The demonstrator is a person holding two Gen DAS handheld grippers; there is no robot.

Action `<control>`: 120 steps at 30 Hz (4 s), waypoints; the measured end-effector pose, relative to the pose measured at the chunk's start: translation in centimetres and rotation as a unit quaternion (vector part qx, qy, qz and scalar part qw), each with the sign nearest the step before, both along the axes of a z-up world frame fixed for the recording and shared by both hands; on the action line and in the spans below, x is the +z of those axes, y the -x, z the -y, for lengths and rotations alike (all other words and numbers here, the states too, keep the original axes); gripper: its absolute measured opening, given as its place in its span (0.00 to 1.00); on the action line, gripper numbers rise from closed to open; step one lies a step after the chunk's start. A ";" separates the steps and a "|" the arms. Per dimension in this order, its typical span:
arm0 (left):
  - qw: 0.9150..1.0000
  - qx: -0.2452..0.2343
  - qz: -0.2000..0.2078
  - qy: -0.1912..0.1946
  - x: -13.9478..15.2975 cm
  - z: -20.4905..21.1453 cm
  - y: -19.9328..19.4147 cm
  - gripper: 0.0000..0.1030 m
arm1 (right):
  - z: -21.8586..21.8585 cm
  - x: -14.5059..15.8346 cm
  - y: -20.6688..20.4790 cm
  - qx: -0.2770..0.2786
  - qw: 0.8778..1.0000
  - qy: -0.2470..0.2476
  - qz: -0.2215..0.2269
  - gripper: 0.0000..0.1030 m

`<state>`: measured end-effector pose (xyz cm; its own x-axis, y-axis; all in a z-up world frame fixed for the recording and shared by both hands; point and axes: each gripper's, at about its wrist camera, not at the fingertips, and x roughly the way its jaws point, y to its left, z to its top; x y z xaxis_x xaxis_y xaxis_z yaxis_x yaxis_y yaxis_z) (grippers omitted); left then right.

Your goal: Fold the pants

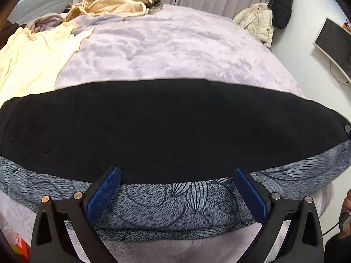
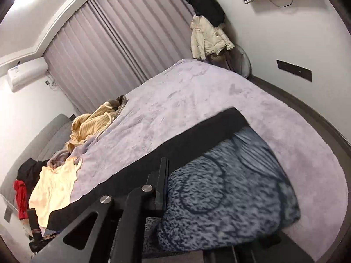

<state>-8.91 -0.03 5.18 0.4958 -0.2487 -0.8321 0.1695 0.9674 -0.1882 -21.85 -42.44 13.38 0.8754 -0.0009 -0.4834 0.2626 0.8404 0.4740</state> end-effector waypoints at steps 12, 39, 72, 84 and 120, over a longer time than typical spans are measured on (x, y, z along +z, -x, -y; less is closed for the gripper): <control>0.999 -0.015 -0.014 -0.027 -0.2 1.3 0.2 1.00 | 3.5 -5.2 -0.7 -0.182 0.966 0.102 -0.155 0.65; 0.997 0.038 0.022 -0.063 0.9 -0.9 -1.2 1.00 | -15.2 -5.0 -4.7 0.102 0.960 0.194 -0.173 1.00; 0.980 0.164 0.015 -0.113 -1.9 -15.8 -3.5 1.00 | -29.4 -8.4 -15.7 0.203 0.929 0.220 -0.218 1.00; 0.997 0.073 0.032 -0.024 0.5 -7.6 0.0 1.00 | -29.8 -5.3 -9.3 0.217 0.940 0.201 -0.172 1.00; 0.995 -0.033 -0.021 -0.091 -2.4 11.3 -2.7 1.00 | -0.4 -10.1 0.0 0.045 0.997 -0.034 -0.055 0.99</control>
